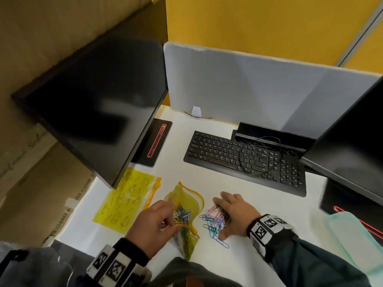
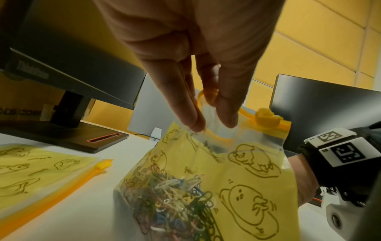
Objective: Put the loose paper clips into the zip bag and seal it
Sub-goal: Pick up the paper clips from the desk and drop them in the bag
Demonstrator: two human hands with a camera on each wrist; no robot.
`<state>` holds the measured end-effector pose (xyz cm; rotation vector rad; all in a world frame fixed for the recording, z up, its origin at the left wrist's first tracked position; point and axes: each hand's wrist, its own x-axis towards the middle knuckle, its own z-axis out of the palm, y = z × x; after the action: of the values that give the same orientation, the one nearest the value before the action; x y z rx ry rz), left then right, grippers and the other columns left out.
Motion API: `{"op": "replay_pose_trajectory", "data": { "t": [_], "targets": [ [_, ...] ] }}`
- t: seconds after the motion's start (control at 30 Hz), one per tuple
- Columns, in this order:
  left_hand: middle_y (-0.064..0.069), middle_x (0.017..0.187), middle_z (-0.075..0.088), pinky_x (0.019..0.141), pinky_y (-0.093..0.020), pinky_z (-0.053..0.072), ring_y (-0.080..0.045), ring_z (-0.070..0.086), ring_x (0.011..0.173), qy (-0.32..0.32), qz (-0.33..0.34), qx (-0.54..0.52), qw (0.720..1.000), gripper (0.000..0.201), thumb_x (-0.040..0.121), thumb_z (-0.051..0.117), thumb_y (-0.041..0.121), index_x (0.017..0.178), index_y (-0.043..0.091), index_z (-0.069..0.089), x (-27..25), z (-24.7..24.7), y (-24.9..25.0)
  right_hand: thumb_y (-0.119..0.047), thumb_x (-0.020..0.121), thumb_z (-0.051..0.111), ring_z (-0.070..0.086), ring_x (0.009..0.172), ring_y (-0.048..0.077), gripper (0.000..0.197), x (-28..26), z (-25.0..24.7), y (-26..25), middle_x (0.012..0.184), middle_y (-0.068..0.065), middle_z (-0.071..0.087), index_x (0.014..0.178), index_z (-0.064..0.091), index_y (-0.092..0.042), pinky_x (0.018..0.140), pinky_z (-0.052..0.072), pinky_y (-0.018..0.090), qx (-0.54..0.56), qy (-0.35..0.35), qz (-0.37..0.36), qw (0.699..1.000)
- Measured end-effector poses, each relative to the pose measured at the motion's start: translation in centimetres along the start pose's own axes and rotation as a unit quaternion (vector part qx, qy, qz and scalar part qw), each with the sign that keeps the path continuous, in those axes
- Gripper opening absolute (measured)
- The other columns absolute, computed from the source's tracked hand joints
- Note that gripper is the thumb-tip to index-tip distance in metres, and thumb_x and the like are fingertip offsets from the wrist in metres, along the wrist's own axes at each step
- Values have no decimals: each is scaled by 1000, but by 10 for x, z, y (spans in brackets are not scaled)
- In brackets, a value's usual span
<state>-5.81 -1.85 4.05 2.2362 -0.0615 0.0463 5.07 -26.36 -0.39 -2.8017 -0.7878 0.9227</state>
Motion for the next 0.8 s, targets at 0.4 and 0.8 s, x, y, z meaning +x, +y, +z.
{"op": "replay_pose_trajectory", "data": {
  "t": [0.4, 0.8],
  "targets": [
    [6, 85, 57, 62, -11, 48, -8, 55, 83, -16, 0, 35, 999, 36, 70, 77, 21, 57, 32, 46, -3, 0, 0, -9, 85, 47, 59, 100, 30, 25, 1, 9, -2, 106, 9, 62, 104, 63, -13, 82, 45, 33, 76, 136, 47, 987],
    [14, 74, 47, 57, -16, 38, -2, 44, 63, -45, 36, 102, 993, 18, 78, 68, 18, 66, 17, 54, 16, -2, 13, -5, 79, 69, 54, 62, 18, 13, -43, -48, -22, 67, 8, 61, 73, 65, -16, 64, 48, 28, 502, 271, 33, 821]
  ]
}}
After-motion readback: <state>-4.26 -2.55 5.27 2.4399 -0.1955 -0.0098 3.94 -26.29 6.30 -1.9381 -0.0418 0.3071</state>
